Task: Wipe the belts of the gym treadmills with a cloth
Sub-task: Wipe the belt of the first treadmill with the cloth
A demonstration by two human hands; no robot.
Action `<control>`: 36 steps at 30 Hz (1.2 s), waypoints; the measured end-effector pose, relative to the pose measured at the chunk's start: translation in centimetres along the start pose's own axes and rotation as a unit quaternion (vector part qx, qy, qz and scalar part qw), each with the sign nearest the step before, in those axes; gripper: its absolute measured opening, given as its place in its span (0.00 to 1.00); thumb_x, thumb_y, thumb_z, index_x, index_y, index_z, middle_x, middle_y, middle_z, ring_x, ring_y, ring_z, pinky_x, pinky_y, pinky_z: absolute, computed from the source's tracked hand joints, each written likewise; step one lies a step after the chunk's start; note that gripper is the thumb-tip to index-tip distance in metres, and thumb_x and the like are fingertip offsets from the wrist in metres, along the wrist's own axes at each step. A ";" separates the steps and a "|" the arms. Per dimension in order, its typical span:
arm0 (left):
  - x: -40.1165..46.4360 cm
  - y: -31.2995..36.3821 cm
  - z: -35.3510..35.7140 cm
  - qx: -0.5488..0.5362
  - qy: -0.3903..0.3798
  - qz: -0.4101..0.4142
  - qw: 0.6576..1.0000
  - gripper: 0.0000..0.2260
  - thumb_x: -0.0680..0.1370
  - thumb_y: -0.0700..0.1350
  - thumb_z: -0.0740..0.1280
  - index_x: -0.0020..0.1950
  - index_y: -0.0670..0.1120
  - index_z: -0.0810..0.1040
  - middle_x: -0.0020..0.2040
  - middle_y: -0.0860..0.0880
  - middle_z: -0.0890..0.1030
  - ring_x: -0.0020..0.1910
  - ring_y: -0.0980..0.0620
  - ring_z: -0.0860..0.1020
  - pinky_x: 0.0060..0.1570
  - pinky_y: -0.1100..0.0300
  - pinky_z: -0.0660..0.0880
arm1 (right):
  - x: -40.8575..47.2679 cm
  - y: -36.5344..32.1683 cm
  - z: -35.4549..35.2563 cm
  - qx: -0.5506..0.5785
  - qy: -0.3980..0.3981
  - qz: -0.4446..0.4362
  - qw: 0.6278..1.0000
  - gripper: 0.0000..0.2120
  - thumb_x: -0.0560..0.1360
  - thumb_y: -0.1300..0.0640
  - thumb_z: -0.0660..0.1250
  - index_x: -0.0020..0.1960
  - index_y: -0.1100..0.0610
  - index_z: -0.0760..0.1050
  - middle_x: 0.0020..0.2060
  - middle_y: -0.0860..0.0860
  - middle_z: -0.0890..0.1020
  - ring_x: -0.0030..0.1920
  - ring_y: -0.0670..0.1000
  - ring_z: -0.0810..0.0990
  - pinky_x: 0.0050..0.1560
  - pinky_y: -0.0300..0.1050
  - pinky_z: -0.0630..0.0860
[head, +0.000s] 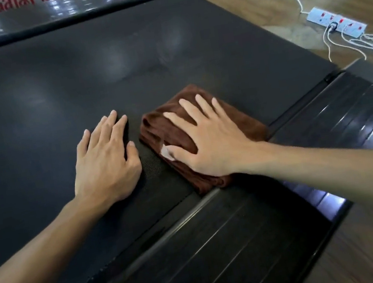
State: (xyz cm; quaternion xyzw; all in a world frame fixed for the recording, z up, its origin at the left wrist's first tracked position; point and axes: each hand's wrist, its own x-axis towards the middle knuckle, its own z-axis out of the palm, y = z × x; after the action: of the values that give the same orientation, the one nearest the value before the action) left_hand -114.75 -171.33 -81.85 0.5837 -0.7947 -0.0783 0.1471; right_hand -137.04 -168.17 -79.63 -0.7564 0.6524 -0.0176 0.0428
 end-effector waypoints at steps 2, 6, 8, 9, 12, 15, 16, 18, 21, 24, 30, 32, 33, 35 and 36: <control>-0.1 0.0 0.0 0.001 -0.001 0.000 1.000 0.28 0.83 0.52 0.51 0.83 0.47 0.59 0.84 0.49 0.56 0.83 0.52 0.51 0.81 0.51 0.45 | -0.6 1.3 -0.4 -0.009 -0.025 0.031 0.999 0.44 0.73 0.25 0.42 0.84 0.43 0.49 0.84 0.56 0.50 0.83 0.64 0.46 0.81 0.64 0.42; -0.1 0.0 -0.2 -0.010 -0.003 0.005 1.000 0.31 0.80 0.55 0.48 0.82 0.47 0.60 0.84 0.49 0.57 0.83 0.52 0.52 0.81 0.50 0.46 | 5.6 5.5 -1.5 -0.021 -0.038 0.188 0.981 0.40 0.78 0.26 0.48 0.85 0.44 0.49 0.84 0.58 0.49 0.82 0.67 0.45 0.79 0.70 0.40; -0.1 -0.3 -0.2 -0.008 -0.003 0.002 1.000 0.28 0.82 0.54 0.49 0.83 0.48 0.60 0.84 0.49 0.57 0.83 0.52 0.52 0.81 0.50 0.46 | 8.7 5.6 -1.8 -0.009 -0.042 0.224 0.974 0.39 0.80 0.28 0.49 0.85 0.44 0.49 0.84 0.60 0.49 0.82 0.68 0.45 0.78 0.73 0.39; -0.1 -0.3 -0.2 -0.009 -0.003 0.001 1.000 0.27 0.83 0.53 0.51 0.83 0.47 0.60 0.84 0.49 0.57 0.83 0.52 0.52 0.81 0.50 0.46 | 9.5 4.9 -1.7 -0.007 -0.039 0.211 0.977 0.38 0.80 0.29 0.49 0.85 0.44 0.49 0.84 0.60 0.49 0.82 0.68 0.44 0.78 0.73 0.39; -0.2 0.0 -0.4 -0.011 -0.005 -0.004 1.000 0.26 0.84 0.50 0.55 0.83 0.47 0.60 0.84 0.49 0.57 0.83 0.52 0.52 0.81 0.51 0.45 | 7.3 1.1 -0.9 -0.007 -0.026 0.081 0.996 0.36 0.81 0.30 0.49 0.85 0.41 0.48 0.84 0.58 0.48 0.83 0.65 0.43 0.79 0.68 0.38; -0.1 0.3 -0.6 -0.012 -0.003 -0.001 1.000 0.26 0.84 0.50 0.55 0.82 0.47 0.60 0.84 0.49 0.56 0.83 0.52 0.51 0.81 0.50 0.45 | 1.7 0.1 0.0 -0.004 -0.013 -0.019 1.000 0.38 0.76 0.27 0.46 0.84 0.38 0.47 0.85 0.55 0.48 0.83 0.62 0.43 0.80 0.68 0.39; -0.1 0.3 -0.6 -0.010 -0.003 0.000 1.000 0.26 0.84 0.51 0.55 0.82 0.47 0.60 0.84 0.49 0.56 0.83 0.52 0.51 0.81 0.50 0.45 | 0.7 0.9 -0.1 0.001 -0.016 -0.018 1.000 0.39 0.75 0.26 0.44 0.84 0.38 0.47 0.85 0.53 0.48 0.83 0.60 0.43 0.80 0.67 0.40; -0.1 0.2 -0.6 -0.003 -0.003 -0.001 1.000 0.26 0.84 0.50 0.55 0.82 0.47 0.60 0.84 0.49 0.57 0.83 0.52 0.52 0.81 0.50 0.46 | 0.7 3.3 -0.5 0.004 -0.022 0.024 0.999 0.40 0.74 0.25 0.43 0.83 0.36 0.48 0.85 0.52 0.48 0.84 0.59 0.43 0.80 0.67 0.40; -0.1 0.8 -0.6 0.005 -0.008 -0.020 1.000 0.26 0.83 0.49 0.56 0.81 0.44 0.62 0.83 0.46 0.59 0.82 0.48 0.54 0.81 0.46 0.48 | 3.3 5.2 -0.8 -0.007 -0.029 0.102 0.994 0.35 0.80 0.28 0.47 0.84 0.36 0.47 0.85 0.52 0.47 0.84 0.59 0.42 0.80 0.66 0.38; 0.7 2.9 -0.5 -0.002 -0.024 -0.046 0.999 0.27 0.82 0.49 0.56 0.81 0.41 0.59 0.83 0.42 0.56 0.82 0.45 0.52 0.80 0.43 0.46 | 4.5 5.0 -0.6 -0.020 -0.033 0.123 0.992 0.32 0.83 0.32 0.48 0.84 0.37 0.46 0.85 0.53 0.46 0.83 0.60 0.41 0.80 0.67 0.37; 1.4 4.6 0.0 -0.005 -0.049 -0.007 0.999 0.31 0.83 0.52 0.54 0.84 0.43 0.52 0.85 0.44 0.47 0.83 0.47 0.44 0.80 0.43 0.40 | 3.5 4.6 -2.2 -0.023 -0.082 0.119 0.989 0.33 0.83 0.32 0.46 0.84 0.40 0.42 0.85 0.54 0.43 0.83 0.61 0.39 0.81 0.65 0.38; 1.6 4.3 0.0 -0.011 -0.057 -0.012 0.998 0.31 0.83 0.53 0.54 0.84 0.44 0.53 0.85 0.45 0.48 0.83 0.48 0.45 0.81 0.43 0.41 | 2.5 4.7 -2.6 -0.022 -0.099 0.122 0.987 0.34 0.83 0.32 0.46 0.84 0.40 0.40 0.84 0.54 0.42 0.83 0.60 0.38 0.81 0.64 0.39; 1.7 4.2 0.0 -0.017 -0.061 -0.019 0.998 0.31 0.83 0.54 0.54 0.84 0.45 0.53 0.85 0.45 0.48 0.83 0.48 0.46 0.81 0.44 0.41 | 2.1 4.7 -2.6 -0.020 -0.100 0.130 0.986 0.34 0.83 0.31 0.46 0.84 0.39 0.40 0.84 0.54 0.41 0.83 0.60 0.38 0.81 0.64 0.38; 1.6 3.8 -0.1 -0.014 -0.056 -0.027 0.998 0.31 0.82 0.55 0.54 0.84 0.46 0.54 0.85 0.46 0.49 0.83 0.48 0.46 0.81 0.45 0.42 | 1.4 4.5 -2.9 -0.015 -0.094 0.149 0.984 0.34 0.82 0.30 0.45 0.84 0.39 0.41 0.85 0.53 0.42 0.83 0.60 0.38 0.81 0.64 0.37; 1.6 3.8 -0.1 -0.007 -0.058 -0.023 0.998 0.31 0.83 0.55 0.54 0.84 0.46 0.54 0.85 0.46 0.49 0.83 0.48 0.46 0.81 0.45 0.42 | 0.9 4.3 -2.9 -0.009 -0.091 0.157 0.983 0.34 0.82 0.30 0.45 0.84 0.39 0.41 0.85 0.54 0.42 0.83 0.60 0.38 0.80 0.65 0.37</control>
State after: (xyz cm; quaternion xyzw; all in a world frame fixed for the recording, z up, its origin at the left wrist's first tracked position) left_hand -118.65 -171.66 -80.43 0.5951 -0.7877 -0.1210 0.1034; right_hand -141.41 -169.85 -77.15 -0.6431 0.7569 0.0638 0.0976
